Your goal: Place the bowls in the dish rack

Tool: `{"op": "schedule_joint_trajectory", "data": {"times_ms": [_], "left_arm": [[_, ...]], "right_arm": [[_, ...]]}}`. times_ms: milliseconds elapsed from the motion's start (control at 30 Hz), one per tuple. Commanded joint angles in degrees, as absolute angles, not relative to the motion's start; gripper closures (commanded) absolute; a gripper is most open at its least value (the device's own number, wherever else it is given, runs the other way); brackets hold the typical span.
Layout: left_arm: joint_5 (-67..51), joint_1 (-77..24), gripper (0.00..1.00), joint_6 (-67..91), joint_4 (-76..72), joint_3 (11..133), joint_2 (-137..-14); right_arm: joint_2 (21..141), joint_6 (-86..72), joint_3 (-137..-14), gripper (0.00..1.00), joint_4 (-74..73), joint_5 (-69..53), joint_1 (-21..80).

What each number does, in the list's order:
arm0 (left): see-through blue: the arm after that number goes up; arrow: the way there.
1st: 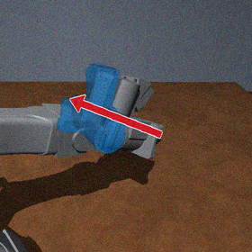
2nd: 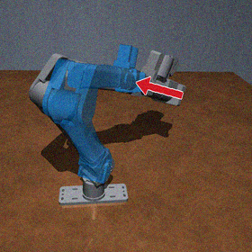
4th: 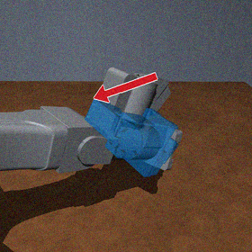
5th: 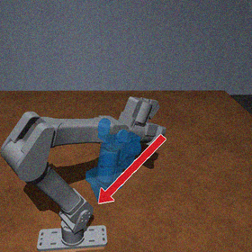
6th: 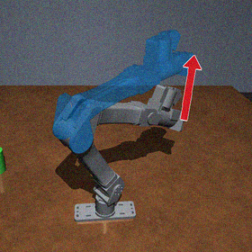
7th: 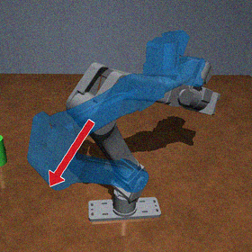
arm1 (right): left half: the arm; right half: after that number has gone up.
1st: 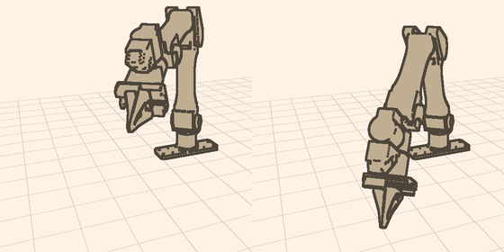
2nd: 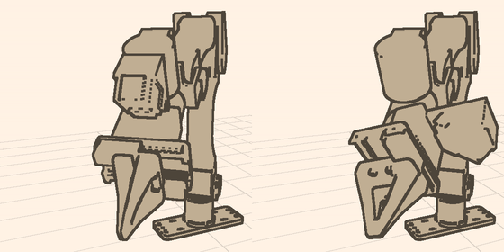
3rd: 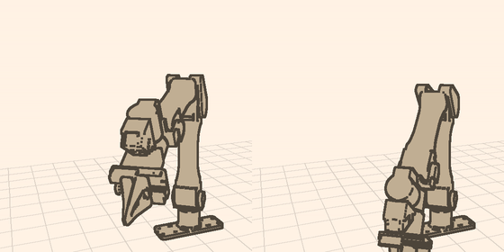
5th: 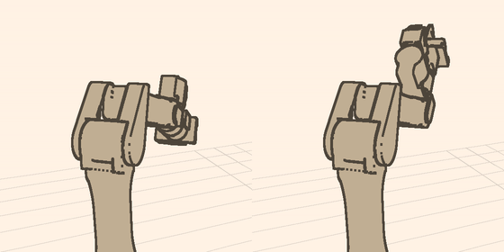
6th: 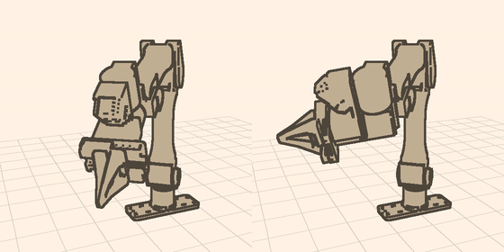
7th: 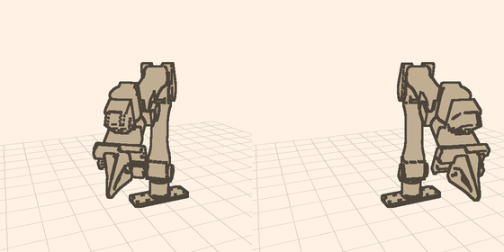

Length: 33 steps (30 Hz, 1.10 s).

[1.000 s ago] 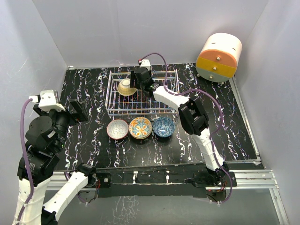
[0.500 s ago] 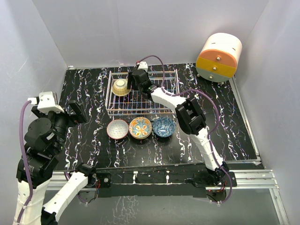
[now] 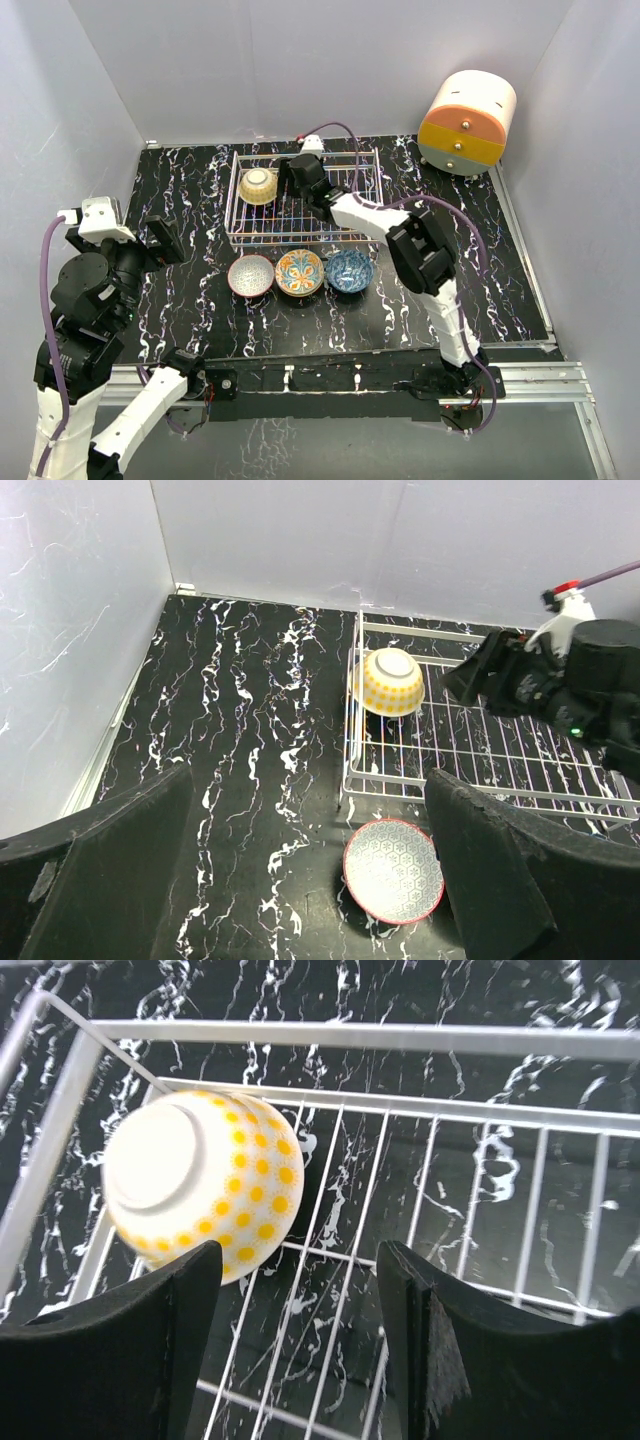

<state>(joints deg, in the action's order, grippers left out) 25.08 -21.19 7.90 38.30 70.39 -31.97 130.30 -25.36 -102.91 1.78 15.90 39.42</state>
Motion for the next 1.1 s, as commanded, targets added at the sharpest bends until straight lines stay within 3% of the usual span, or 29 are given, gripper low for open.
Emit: {"op": "schedule_joint_trajectory", "data": {"times_ms": [0,433,700,1067], "left_arm": [[25.58,-21.45,0.03,7.86,38.41,70.93,-32.17],[23.48,-21.46,0.03,7.73,37.56,70.78,-33.69],[22.27,-21.47,0.03,9.15,37.90,70.37,-34.01],[22.19,-21.47,0.03,10.20,39.04,69.92,-34.04]], "right_arm": [[116.26,-21.51,-98.89,0.34,7.48,17.61,39.87],[84.77,-16.37,-74.20,0.34,-20.23,18.03,50.30],[75.31,-22.47,-67.32,0.34,-38.77,19.77,54.36],[76.88,-18.01,-55.27,0.34,-30.78,11.24,54.32]]}}
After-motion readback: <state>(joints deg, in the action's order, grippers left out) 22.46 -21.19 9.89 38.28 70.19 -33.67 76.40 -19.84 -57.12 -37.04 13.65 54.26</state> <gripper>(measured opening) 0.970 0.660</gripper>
